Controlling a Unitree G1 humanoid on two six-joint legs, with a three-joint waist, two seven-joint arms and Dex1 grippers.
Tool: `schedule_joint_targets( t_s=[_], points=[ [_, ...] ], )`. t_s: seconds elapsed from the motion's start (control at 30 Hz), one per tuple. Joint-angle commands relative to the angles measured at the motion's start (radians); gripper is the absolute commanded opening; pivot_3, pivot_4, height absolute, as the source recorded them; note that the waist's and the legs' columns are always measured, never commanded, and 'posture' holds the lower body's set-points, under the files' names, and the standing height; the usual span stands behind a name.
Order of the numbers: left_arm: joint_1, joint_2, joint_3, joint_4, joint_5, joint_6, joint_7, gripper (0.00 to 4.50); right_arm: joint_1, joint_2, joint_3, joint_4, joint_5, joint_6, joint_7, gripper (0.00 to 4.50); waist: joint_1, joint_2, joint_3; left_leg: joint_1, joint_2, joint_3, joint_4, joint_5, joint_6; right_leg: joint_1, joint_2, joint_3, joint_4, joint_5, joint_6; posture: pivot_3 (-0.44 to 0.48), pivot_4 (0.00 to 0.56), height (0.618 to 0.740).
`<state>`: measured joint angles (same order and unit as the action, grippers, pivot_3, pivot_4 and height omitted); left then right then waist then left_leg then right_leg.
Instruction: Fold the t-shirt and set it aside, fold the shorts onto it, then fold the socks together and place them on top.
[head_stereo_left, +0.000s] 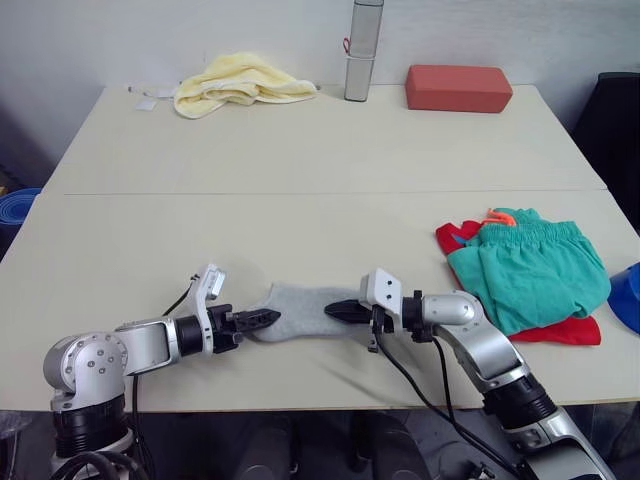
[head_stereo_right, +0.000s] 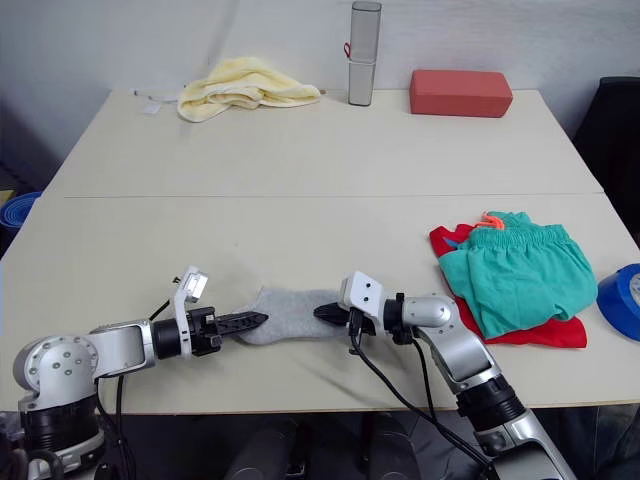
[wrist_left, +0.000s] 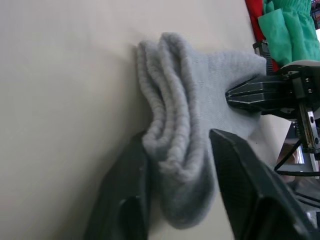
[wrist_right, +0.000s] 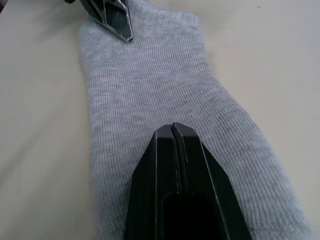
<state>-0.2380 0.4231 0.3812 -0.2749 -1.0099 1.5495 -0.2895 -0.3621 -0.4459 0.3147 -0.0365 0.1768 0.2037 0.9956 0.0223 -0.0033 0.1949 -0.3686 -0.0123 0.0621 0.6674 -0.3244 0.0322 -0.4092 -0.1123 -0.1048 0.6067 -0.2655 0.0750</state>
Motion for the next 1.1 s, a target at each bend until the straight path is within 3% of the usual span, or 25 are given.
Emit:
schedule_joint_targets(
  t_s=[0.03, 0.1, 0.37, 0.8, 1.1],
  points=[
    [-0.01, -0.009, -0.044, -0.023, 0.001, -0.011, -0.015, 0.46, 0.01, 0.006, 0.007, -0.021, -0.003, 0.013, -0.006, 0.0, 0.0, 0.0, 0.0, 0.0, 0.0, 0.0, 0.0, 0.0, 0.0, 0.0, 0.0, 0.0, 0.0, 0.0, 0.0, 0.0, 0.15, 0.74],
    [-0.033, -0.018, -0.052, -0.034, -0.011, -0.016, -0.016, 0.02, 0.011, 0.008, 0.006, -0.021, -0.003, 0.019, -0.011, 0.0, 0.0, 0.0, 0.0, 0.0, 0.0, 0.0, 0.0, 0.0, 0.0, 0.0, 0.0, 0.0, 0.0, 0.0, 0.0, 0.0, 0.15, 0.74],
    [-0.15, 0.044, -0.127, -0.057, -0.024, -0.007, -0.075, 0.02, 0.026, 0.002, 0.008, -0.04, -0.003, 0.035, -0.014, 0.0, -0.002, -0.001, 0.0, -0.001, 0.0, 0.0, 0.0, 0.001, -0.002, -0.001, 0.001, 0.0, 0.0, 0.0, 0.0, 0.0, 0.15, 0.74],
    [-0.247, 0.338, -0.258, -0.033, 0.038, 0.005, -0.216, 0.02, 0.033, 0.002, 0.014, -0.049, -0.017, 0.036, -0.021, 0.0, -0.011, -0.001, 0.0, -0.001, 0.001, 0.0, -0.001, 0.002, -0.003, -0.001, 0.002, 0.0, 0.0, -0.001, -0.001, 0.0, 0.15, 0.74],
    [-0.386, 0.252, -0.322, -0.075, 0.004, 0.031, -0.245, 0.02, 0.03, 0.011, 0.021, -0.041, -0.021, 0.038, -0.026, 0.0, -0.013, -0.001, 0.0, -0.001, 0.001, 0.0, -0.001, 0.003, -0.003, -0.001, 0.002, 0.0, 0.0, -0.001, -0.001, 0.0, 0.15, 0.74]
  ],
)
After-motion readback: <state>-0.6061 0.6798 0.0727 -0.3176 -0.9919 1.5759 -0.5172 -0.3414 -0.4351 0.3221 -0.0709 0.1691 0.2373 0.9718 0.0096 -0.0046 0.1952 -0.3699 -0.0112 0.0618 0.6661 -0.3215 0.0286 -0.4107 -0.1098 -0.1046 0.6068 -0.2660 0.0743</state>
